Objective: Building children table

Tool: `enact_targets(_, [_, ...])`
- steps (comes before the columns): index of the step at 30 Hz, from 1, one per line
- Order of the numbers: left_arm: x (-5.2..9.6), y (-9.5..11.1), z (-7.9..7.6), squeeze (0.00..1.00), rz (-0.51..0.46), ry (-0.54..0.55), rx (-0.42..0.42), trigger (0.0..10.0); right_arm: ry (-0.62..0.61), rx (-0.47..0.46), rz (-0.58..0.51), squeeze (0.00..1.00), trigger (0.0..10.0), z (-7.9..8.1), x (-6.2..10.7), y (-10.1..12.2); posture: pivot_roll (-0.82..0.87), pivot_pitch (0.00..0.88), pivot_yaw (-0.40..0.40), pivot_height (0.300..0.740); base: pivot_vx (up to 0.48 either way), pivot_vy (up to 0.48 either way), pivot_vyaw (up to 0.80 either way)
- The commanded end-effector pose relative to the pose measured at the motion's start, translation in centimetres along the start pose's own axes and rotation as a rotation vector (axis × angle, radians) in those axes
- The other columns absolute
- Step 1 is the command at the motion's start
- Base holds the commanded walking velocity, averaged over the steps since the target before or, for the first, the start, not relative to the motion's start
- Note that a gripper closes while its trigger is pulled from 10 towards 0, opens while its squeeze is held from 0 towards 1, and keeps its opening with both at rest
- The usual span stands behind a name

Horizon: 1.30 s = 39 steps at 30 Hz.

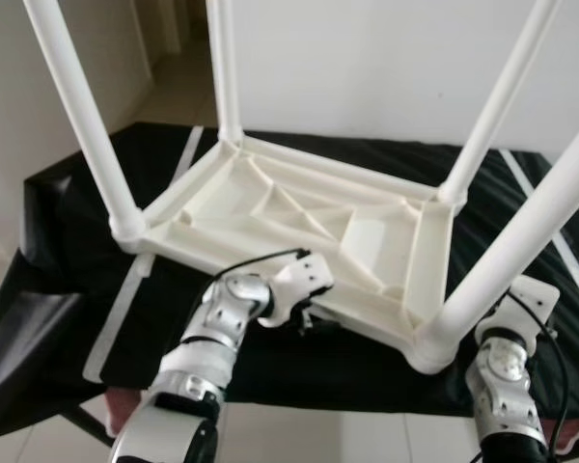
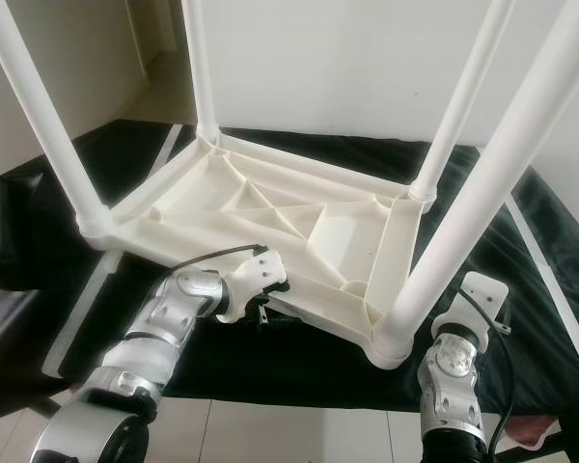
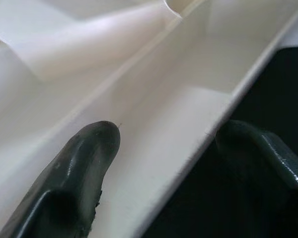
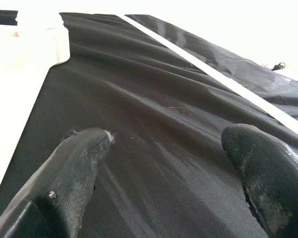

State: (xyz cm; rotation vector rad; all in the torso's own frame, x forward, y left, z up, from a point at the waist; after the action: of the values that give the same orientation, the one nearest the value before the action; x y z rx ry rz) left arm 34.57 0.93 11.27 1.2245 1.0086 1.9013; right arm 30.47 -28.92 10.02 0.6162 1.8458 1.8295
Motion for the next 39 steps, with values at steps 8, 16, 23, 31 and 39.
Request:
enact_targets(8, [3.0,2.5,2.6,0.00,-0.196,0.206,0.013,10.0,0.203,-0.051,-0.109,0.00,10.0,0.1,1.2,1.6,0.00,0.000,-0.023,0.740,0.000,0.000,0.00])
enact_targets(16, [5.5,1.6,6.1,0.00,-0.170,0.369,0.029,10.0,0.418,-0.038,-0.113,0.00,10.0,-3.3,2.6,3.0,-0.01,0.000,-0.003,0.740,0.000,0.000,0.00])
enact_targets(23, [6.6,1.3,9.4,0.00,-0.129,0.568,0.080,10.0,0.641,0.074,-0.078,0.00,10.0,-4.4,4.4,4.0,-0.06,0.000,0.035,0.740,0.000,0.000,0.00])
enact_targets(31, [6.7,0.5,10.7,0.00,-0.035,0.672,0.070,10.0,0.802,0.221,-0.047,0.00,10.0,-3.7,5.5,4.3,-0.07,0.000,0.036,0.740,0.000,0.000,0.00])
enact_targets(39, [7.1,-0.4,11.3,0.00,-0.017,0.727,0.102,10.0,1.076,0.304,0.120,0.00,10.0,-4.3,9.0,4.8,-0.07,0.000,0.025,0.740,0.000,0.000,0.00])
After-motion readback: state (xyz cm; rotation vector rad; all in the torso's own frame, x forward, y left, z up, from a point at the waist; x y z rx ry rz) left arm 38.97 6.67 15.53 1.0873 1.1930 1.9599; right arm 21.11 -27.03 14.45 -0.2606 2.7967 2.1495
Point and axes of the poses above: a point about 5 cm out from each wrist's last joint towards the gripper, its own x axis pointing back from the gripper into the wrist, its own y axis along the axis of the wrist's last joint, z = x × y, the point moved 4 cm from there along -x, pointing out of the wrist towards the gripper, and after that the axes turned 1 degree about -x, right-handed, at the moved point
